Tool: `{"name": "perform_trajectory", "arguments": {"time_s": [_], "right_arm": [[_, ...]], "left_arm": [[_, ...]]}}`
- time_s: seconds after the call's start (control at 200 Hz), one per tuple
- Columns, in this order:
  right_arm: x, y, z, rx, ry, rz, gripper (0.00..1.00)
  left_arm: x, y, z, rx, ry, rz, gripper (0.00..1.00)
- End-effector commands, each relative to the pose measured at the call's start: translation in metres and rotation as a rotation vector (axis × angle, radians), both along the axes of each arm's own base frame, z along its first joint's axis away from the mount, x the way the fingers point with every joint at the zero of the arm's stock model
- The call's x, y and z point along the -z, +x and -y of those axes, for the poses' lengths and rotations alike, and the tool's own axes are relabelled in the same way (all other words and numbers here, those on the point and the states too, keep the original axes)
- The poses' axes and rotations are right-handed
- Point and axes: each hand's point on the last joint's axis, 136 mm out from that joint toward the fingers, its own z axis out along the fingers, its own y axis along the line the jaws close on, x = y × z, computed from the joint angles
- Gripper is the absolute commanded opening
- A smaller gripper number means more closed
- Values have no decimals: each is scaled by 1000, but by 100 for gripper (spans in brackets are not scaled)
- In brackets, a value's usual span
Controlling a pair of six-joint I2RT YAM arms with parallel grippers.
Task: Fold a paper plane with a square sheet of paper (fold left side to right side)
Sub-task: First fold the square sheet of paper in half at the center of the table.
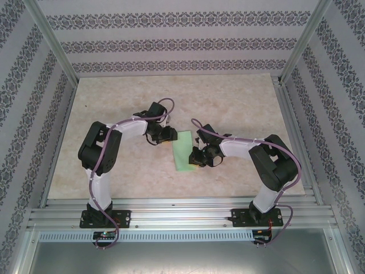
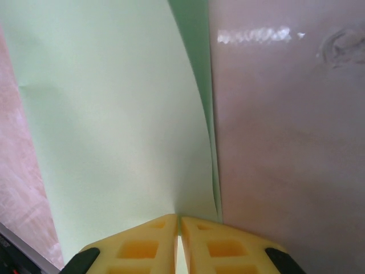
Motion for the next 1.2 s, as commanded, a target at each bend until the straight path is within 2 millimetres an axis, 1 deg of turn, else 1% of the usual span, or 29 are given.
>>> {"name": "perform_trajectory", "arguments": {"time_s": [0.0, 0.125, 0.235, 0.355, 0.485, 0.624, 0.794, 0.889, 0.994, 1.114, 1.199], "right_arm": [[42, -26, 40, 6, -217, -88, 14], [42, -25, 39, 5, -215, -86, 14], [42, -25, 40, 5, -219, -83, 14], [43, -25, 40, 5, -219, -87, 14], [43, -26, 40, 6, -222, -89, 14], [43, -27, 42, 4, -231, -89, 14], [43, -27, 45, -3, -249, -90, 14], [43, -27, 46, -4, -253, -87, 13], [43, -29, 46, -7, -257, -89, 14], [44, -30, 47, -10, -259, -92, 14], [44, -31, 48, -11, -260, -93, 14]], "left_arm": [[-38, 13, -5, 12, -33, 150, 47], [-50, -1, 4, 39, -114, 166, 45], [-51, -16, 22, 88, -198, 155, 38], [-43, -25, 42, 140, -231, 134, 34], [-25, -19, 49, 142, -206, 107, 34], [-5, -6, 44, 139, -119, 108, 33], [9, 9, 35, 139, -27, 128, 32], [20, 12, 28, 142, 17, 126, 32], [31, 13, 16, 146, 59, 135, 32], [35, 19, 2, 129, 56, 147, 32], [33, 27, -6, 119, 54, 167, 32]]}}
